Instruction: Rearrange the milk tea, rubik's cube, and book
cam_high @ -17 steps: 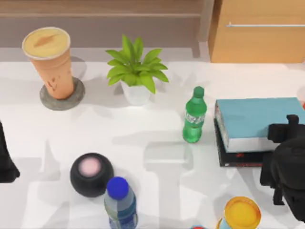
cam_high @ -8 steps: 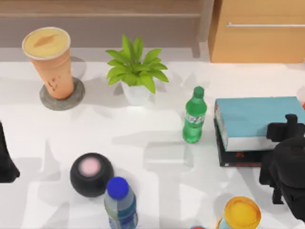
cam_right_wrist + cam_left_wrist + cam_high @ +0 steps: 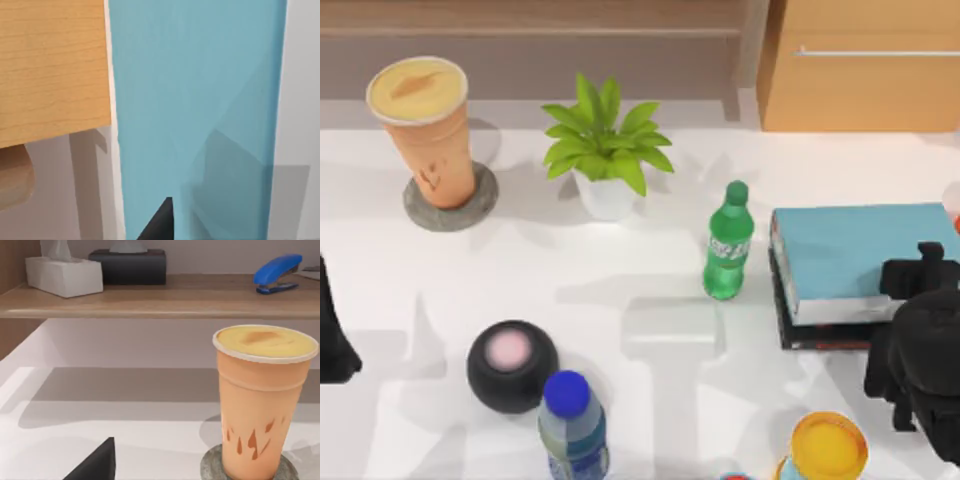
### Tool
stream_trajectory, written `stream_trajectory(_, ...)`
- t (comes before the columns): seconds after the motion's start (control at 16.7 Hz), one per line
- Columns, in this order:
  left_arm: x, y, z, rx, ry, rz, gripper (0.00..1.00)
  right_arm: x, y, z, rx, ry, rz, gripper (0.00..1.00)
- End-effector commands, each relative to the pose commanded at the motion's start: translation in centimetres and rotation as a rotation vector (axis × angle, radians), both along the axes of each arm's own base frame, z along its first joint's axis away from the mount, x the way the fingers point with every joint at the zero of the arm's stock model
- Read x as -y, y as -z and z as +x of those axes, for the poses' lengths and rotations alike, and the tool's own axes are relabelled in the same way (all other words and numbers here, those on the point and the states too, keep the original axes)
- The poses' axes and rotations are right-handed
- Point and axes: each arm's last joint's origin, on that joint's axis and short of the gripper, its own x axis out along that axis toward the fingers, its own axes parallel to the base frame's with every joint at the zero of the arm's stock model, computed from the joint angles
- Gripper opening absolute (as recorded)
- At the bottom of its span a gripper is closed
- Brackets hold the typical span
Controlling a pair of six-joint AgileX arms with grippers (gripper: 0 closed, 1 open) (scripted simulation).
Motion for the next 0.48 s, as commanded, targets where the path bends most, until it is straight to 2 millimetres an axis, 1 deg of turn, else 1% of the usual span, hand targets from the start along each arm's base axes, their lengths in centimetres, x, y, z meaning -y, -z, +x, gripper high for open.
stream_trajectory(0.12, 0.00, 0.00, 0.00, 0.000, 0.000, 0.000, 1.00, 0.00, 0.00, 0.00, 0.000, 0.000, 0.000, 0.98)
stream_trajectory(0.18, 0.00, 0.00, 0.00, 0.000, 0.000, 0.000, 1.00, 0.00, 0.00, 0.00, 0.000, 0.000, 0.000, 1.00)
stream_trajectory(0.48, 0.00, 0.00, 0.00, 0.000, 0.000, 0.000, 1.00, 0.00, 0.00, 0.00, 0.000, 0.000, 0.000, 1.00)
